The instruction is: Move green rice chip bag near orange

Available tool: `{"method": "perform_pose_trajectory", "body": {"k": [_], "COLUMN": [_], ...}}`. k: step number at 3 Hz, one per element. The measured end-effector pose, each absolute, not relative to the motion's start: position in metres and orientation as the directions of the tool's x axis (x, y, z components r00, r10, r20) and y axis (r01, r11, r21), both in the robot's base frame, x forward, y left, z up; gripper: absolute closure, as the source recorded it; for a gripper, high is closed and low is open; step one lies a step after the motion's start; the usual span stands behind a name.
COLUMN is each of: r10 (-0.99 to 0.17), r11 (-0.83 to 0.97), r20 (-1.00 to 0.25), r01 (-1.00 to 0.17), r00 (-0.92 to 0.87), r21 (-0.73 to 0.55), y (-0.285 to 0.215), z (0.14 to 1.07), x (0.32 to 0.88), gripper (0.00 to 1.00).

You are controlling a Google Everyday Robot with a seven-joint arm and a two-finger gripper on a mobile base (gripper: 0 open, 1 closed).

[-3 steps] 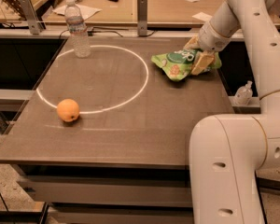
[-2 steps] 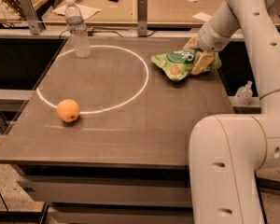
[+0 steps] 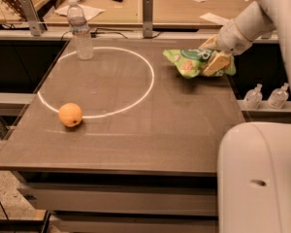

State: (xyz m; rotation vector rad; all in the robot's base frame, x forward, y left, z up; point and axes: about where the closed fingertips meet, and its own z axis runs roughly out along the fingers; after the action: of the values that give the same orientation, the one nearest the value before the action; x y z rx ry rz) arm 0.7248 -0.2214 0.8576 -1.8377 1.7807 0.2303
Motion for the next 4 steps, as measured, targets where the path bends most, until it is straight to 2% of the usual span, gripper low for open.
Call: {"method": "perform_pose_trajectory", "body": {"k": [1, 2, 3, 4], "r10": [-0.774, -0.759, -0.759, -0.708], "r11": [0.168, 0.213, 0.213, 0.218], "r20": [-0.632, -0.647, -0.647, -0.704], "r01": [-0.945, -0.911, -0.911, -0.927], "r00": [0.049, 0.073, 0.073, 0.065], "r21": [-0.279, -0.353, -0.353, -0.305], "y": [-0.218, -0.202, -0.202, -0.186], "z": [0.914, 0.975, 0.975, 0.972], "x": [0.693, 0.639, 0.639, 0.630], "gripper": [1.00, 1.00, 1.00, 1.00]}}
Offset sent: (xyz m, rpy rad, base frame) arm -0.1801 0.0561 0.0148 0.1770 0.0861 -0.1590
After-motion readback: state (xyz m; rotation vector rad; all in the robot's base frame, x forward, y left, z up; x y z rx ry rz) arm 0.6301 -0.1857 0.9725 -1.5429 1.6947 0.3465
